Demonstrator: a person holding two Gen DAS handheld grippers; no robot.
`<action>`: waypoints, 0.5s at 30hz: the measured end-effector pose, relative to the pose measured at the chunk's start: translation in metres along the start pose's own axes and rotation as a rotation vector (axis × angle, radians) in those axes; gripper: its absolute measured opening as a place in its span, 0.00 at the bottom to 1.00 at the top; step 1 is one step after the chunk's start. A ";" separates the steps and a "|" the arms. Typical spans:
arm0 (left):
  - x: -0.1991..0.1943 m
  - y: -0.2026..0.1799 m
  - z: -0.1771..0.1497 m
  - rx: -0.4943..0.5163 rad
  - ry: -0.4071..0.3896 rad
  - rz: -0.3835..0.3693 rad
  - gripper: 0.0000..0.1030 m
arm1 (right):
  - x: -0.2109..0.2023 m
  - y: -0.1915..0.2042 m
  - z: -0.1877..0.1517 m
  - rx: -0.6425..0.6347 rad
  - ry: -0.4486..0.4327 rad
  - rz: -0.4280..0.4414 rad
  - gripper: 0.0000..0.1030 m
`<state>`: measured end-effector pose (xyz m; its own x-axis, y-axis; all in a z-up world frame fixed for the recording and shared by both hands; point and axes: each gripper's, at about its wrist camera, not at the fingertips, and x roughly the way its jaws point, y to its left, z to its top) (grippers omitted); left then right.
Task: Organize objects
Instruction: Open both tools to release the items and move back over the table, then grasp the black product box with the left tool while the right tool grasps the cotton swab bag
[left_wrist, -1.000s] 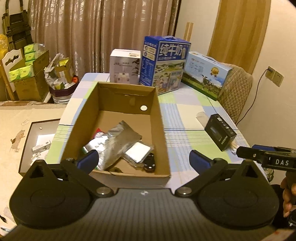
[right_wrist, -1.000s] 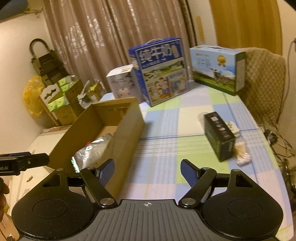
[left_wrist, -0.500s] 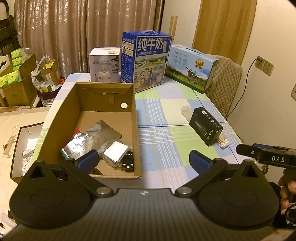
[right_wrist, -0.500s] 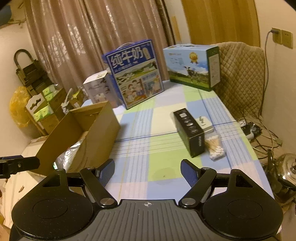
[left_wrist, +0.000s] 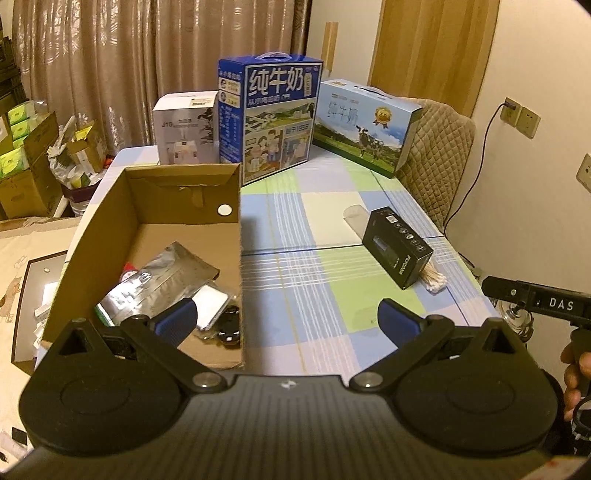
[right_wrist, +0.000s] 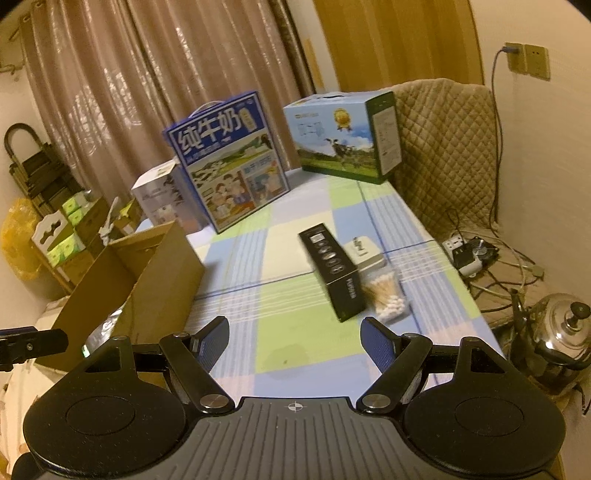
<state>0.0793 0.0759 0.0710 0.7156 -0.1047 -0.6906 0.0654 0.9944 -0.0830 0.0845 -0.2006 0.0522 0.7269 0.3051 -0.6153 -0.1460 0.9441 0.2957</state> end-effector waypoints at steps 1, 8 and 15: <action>0.002 -0.002 0.001 0.002 0.000 -0.003 0.99 | -0.001 -0.004 0.001 0.003 -0.002 -0.005 0.73; 0.018 -0.023 0.009 0.014 0.004 -0.032 0.99 | 0.000 -0.031 0.005 0.014 -0.013 -0.055 0.73; 0.049 -0.055 0.025 0.044 0.016 -0.060 0.99 | 0.011 -0.064 0.012 -0.014 -0.007 -0.099 0.73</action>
<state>0.1278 0.0162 0.0600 0.6984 -0.1643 -0.6966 0.1389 0.9859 -0.0932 0.1101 -0.2591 0.0351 0.7426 0.2095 -0.6362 -0.0829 0.9713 0.2231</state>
